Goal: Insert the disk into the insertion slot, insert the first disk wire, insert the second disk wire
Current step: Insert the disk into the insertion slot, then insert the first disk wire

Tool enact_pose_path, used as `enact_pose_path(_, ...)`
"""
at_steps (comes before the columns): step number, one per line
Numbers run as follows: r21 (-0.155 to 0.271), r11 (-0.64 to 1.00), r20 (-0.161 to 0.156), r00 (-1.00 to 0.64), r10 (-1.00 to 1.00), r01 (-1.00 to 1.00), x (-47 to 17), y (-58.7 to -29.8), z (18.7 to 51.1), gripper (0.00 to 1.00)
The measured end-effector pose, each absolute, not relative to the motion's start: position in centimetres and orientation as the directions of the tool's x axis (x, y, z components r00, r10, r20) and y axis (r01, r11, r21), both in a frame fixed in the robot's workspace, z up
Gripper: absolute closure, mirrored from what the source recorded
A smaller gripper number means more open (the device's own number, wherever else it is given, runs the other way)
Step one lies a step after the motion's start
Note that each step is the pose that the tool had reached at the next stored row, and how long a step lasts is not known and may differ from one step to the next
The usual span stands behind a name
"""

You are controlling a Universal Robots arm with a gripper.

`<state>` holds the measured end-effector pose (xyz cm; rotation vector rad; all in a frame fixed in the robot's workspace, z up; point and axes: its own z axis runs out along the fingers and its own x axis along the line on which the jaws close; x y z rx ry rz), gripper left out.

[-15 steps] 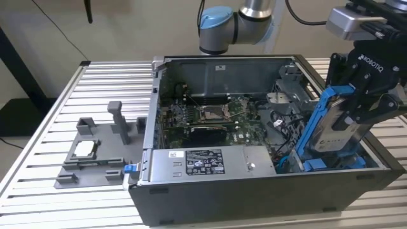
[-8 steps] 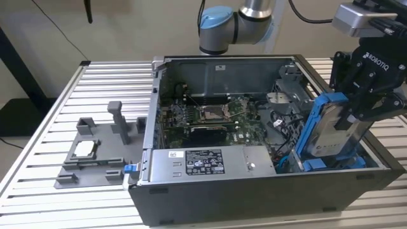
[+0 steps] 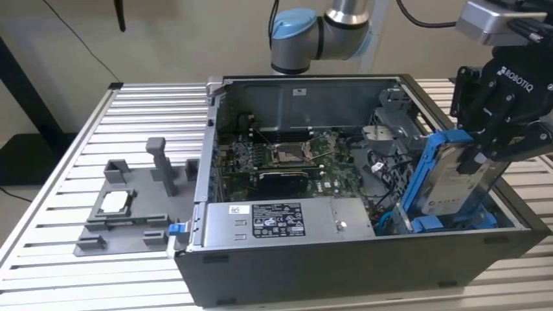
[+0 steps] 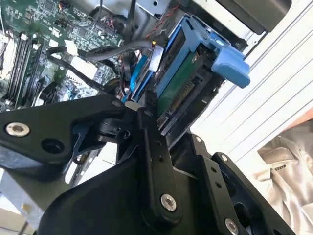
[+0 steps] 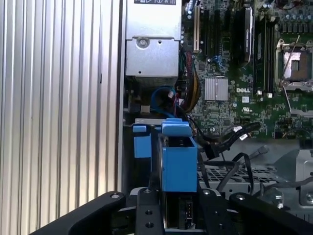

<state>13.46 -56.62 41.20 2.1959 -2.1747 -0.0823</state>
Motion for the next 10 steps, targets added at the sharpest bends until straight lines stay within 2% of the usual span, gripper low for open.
enact_pose_path(10, 0.064, -0.010, -0.004, 0.010, -1.000, -0.998, 13.5, -56.6, 42.9, 0.67)
